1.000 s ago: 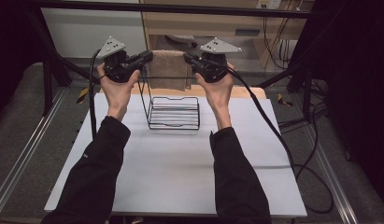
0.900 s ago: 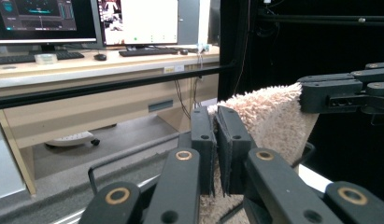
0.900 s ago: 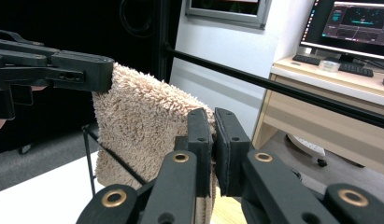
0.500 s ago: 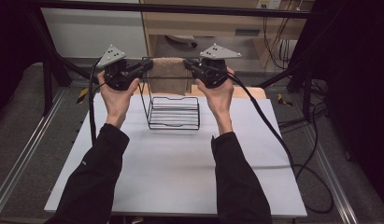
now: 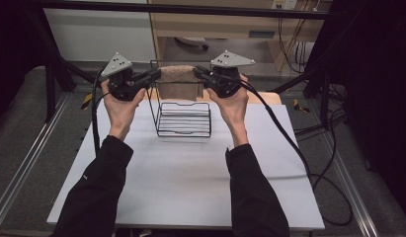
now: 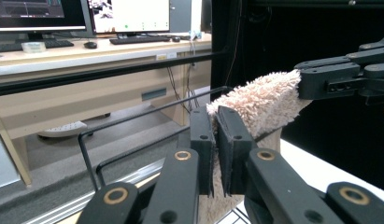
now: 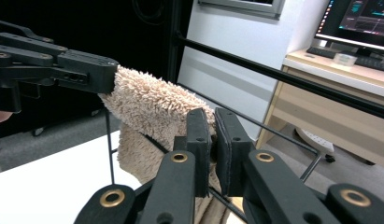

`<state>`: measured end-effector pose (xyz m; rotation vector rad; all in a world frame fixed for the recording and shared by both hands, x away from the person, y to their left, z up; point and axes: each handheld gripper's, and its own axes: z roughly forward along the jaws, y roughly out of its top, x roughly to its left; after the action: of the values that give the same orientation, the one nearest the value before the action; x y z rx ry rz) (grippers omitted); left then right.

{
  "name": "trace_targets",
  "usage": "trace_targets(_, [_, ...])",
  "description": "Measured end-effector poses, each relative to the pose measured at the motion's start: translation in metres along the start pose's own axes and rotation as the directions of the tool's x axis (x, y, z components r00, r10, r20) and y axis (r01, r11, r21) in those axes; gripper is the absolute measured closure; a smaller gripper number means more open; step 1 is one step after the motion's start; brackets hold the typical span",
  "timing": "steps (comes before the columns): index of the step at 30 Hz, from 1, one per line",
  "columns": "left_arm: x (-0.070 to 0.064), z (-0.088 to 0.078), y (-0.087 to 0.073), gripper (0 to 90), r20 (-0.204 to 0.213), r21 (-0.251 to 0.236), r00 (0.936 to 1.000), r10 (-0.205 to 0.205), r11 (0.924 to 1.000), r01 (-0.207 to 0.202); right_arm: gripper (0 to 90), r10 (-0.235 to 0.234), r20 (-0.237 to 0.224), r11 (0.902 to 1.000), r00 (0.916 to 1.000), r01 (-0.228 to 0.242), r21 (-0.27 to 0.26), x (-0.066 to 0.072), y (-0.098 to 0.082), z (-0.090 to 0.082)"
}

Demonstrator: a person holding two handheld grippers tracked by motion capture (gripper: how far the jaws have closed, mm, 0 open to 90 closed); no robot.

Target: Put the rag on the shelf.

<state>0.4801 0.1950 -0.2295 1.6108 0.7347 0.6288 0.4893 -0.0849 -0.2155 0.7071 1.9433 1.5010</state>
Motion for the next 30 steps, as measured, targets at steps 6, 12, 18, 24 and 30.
trace_targets(6, [-0.003,-0.003,-0.003,84.9,0.001,0.026,1.0000,0.001,0.9997,-0.001,84.5,-0.006,-0.006,0.9998,1.0000,0.006,0.017,0.005,-0.002,-0.003])
trace_targets(12, [-0.006,-0.008,-0.007,84.0,0.011,0.048,0.9999,0.012,0.9988,-0.012,83.8,-0.008,-0.019,0.9994,0.9998,0.009,0.035,0.009,-0.008,-0.007])
trace_targets(18, [-0.008,-0.009,-0.012,83.5,0.020,0.072,0.9996,0.019,0.9972,-0.020,82.8,-0.006,-0.036,0.9987,0.9993,0.008,0.050,0.010,-0.016,-0.009])
trace_targets(24, [-0.007,-0.008,-0.016,82.6,0.029,0.087,0.9996,0.003,0.9962,-0.005,82.8,-0.014,-0.043,0.9981,0.9990,0.016,0.059,0.012,-0.021,-0.010])
trace_targets(30, [-0.005,-0.014,-0.011,78.5,0.040,0.096,0.9988,-0.028,0.9951,0.024,83.2,-0.020,-0.047,0.9976,0.9987,0.023,0.065,0.012,-0.025,-0.009])
